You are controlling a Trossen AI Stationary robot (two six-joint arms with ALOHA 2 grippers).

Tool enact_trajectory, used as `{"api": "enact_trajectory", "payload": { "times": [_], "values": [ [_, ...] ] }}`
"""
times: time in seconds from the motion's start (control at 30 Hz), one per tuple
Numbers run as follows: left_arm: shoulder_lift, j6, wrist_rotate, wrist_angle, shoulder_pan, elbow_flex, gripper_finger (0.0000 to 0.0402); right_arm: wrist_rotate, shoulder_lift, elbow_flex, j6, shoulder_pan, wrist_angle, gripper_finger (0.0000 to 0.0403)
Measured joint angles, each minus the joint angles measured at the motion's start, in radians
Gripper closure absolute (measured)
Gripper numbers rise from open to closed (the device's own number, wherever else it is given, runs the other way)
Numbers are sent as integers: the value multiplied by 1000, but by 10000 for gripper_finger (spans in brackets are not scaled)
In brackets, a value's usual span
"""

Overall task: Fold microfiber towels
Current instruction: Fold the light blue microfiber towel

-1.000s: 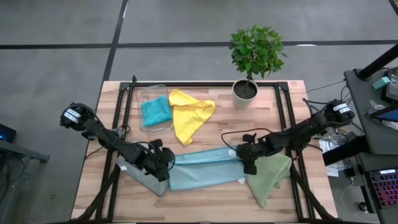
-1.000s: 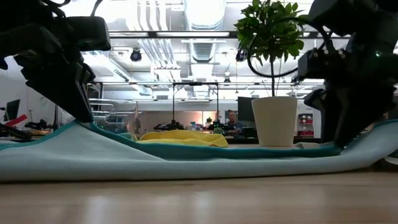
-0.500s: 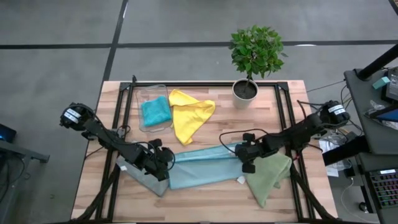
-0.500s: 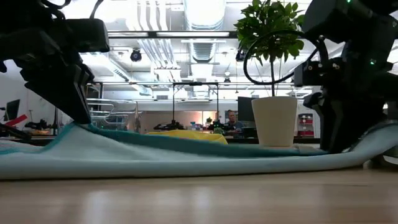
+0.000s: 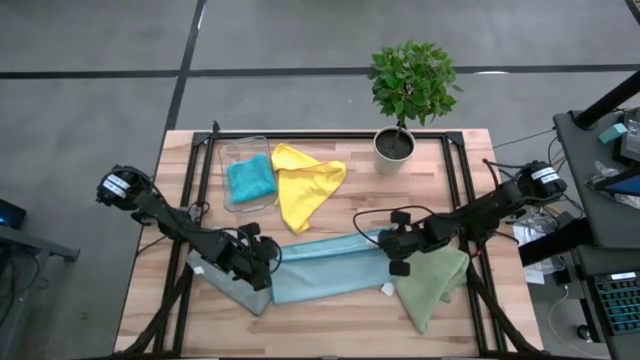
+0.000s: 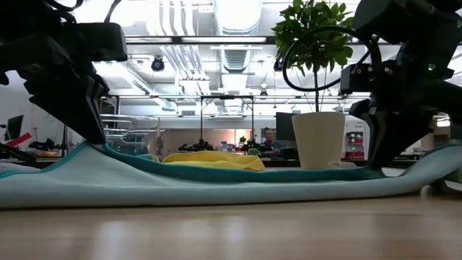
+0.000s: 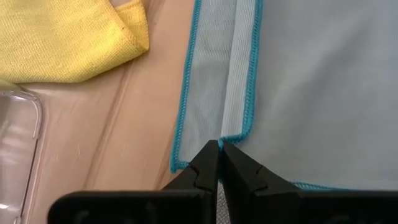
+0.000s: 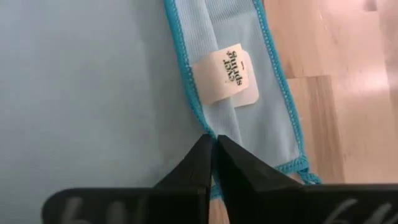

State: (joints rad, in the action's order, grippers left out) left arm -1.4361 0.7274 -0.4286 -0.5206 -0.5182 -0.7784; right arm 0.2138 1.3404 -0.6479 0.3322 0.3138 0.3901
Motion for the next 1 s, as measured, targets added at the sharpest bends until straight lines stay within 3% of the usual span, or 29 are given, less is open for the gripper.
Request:
{"api": "enact_trajectory", "payload": {
  "times": [0.63, 1.0],
  "values": [
    [0, 4, -48, -30, 2, 0, 402, 98, -5, -52, -64, -70, 88, 394],
    [0, 81, -87, -82, 3, 32, 402, 128, -3, -52, -90, -116, 94, 394]
  ]
}}
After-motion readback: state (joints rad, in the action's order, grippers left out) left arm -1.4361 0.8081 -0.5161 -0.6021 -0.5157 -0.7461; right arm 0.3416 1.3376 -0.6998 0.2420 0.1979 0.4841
